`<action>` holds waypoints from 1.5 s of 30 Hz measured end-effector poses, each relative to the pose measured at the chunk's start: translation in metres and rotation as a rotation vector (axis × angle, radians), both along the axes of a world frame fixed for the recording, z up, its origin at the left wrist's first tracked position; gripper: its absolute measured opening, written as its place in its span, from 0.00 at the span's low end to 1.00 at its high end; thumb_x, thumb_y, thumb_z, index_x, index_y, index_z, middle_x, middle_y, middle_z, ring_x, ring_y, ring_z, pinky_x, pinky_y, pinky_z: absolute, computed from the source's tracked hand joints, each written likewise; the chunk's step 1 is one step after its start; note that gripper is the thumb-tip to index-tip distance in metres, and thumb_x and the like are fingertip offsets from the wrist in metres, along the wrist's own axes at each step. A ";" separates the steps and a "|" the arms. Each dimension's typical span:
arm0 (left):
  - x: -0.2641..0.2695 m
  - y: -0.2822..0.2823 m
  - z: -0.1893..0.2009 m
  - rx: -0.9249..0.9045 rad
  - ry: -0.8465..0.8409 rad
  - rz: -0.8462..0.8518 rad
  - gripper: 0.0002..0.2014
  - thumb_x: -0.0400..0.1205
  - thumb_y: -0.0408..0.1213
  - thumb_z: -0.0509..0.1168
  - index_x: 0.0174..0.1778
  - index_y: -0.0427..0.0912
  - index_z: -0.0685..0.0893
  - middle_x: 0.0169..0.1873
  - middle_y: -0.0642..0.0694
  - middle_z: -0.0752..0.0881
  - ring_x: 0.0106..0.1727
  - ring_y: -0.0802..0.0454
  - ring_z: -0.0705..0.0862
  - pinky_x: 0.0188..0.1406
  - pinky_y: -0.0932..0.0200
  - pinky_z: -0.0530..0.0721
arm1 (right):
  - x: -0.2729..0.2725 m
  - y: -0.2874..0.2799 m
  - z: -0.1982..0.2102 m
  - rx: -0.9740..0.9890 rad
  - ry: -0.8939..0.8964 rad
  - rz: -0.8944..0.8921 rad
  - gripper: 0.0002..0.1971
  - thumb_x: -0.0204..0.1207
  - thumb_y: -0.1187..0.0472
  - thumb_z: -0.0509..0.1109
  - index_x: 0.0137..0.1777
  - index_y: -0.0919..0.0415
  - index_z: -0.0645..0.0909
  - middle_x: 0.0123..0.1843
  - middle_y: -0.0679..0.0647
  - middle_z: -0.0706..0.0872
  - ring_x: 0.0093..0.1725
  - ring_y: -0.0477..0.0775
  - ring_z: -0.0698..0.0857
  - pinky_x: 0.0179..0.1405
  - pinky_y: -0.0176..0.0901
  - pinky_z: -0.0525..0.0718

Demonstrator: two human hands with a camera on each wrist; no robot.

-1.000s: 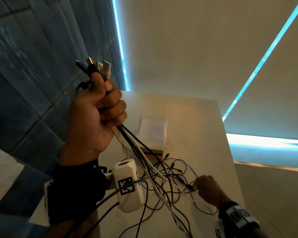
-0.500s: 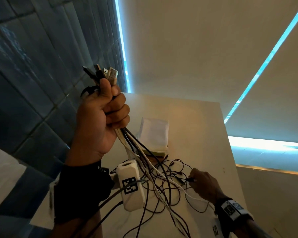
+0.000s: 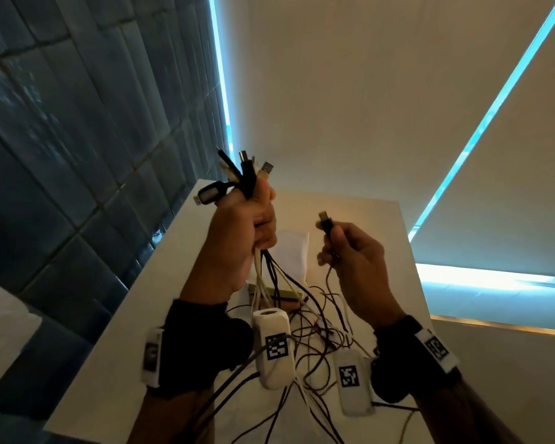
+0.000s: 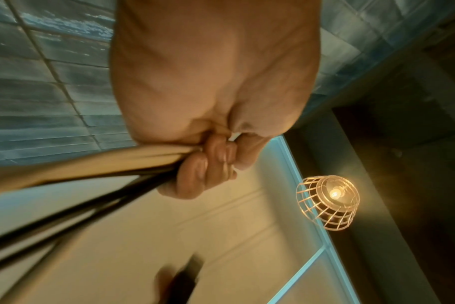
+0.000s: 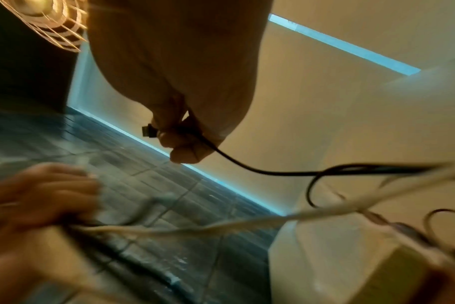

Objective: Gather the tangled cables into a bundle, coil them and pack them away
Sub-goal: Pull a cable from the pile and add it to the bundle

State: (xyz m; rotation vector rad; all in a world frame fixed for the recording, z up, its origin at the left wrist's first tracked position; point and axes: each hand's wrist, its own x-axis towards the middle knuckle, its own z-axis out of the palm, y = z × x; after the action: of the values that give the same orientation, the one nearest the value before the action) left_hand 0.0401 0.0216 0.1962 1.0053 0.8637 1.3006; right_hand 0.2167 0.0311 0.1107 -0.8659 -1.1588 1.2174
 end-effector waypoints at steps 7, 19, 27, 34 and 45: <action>0.013 -0.011 -0.004 0.091 0.335 -0.012 0.15 0.80 0.49 0.63 0.44 0.39 0.79 0.23 0.53 0.79 0.22 0.57 0.77 0.23 0.66 0.75 | -0.041 -0.016 0.056 0.144 0.097 0.038 0.08 0.79 0.65 0.66 0.52 0.71 0.76 0.34 0.59 0.86 0.29 0.56 0.85 0.29 0.45 0.86; 0.010 -0.014 -0.003 0.142 0.294 0.126 0.18 0.78 0.54 0.59 0.32 0.42 0.76 0.20 0.51 0.70 0.20 0.58 0.64 0.21 0.62 0.64 | -0.041 -0.018 0.047 0.202 -0.106 0.155 0.12 0.79 0.58 0.65 0.43 0.68 0.79 0.27 0.49 0.77 0.24 0.42 0.70 0.23 0.31 0.70; 0.005 -0.009 -0.002 0.081 0.016 0.306 0.13 0.88 0.44 0.51 0.45 0.45 0.78 0.35 0.50 0.80 0.34 0.54 0.83 0.37 0.53 0.86 | -0.025 -0.009 -0.002 0.118 -0.334 0.185 0.12 0.82 0.66 0.64 0.39 0.69 0.83 0.29 0.42 0.82 0.30 0.37 0.75 0.34 0.28 0.73; -0.007 -0.011 0.004 0.128 -0.144 0.235 0.19 0.89 0.42 0.51 0.31 0.44 0.67 0.20 0.53 0.62 0.18 0.59 0.56 0.19 0.61 0.53 | -0.021 -0.007 -0.042 -0.027 -0.417 0.172 0.12 0.83 0.66 0.65 0.41 0.75 0.82 0.32 0.61 0.78 0.30 0.45 0.78 0.34 0.37 0.78; -0.022 -0.016 0.015 0.076 -0.142 0.219 0.18 0.89 0.44 0.50 0.32 0.45 0.66 0.17 0.55 0.62 0.16 0.61 0.56 0.16 0.65 0.53 | 0.002 0.002 -0.124 -0.176 -0.739 -0.003 0.12 0.78 0.63 0.68 0.33 0.61 0.86 0.29 0.53 0.83 0.31 0.44 0.77 0.38 0.43 0.76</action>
State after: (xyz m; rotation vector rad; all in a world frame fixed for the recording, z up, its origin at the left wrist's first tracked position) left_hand 0.0179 0.0053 0.2117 0.8834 0.8378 1.5815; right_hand 0.2190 0.0332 -0.0131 -1.5255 -1.6378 1.0249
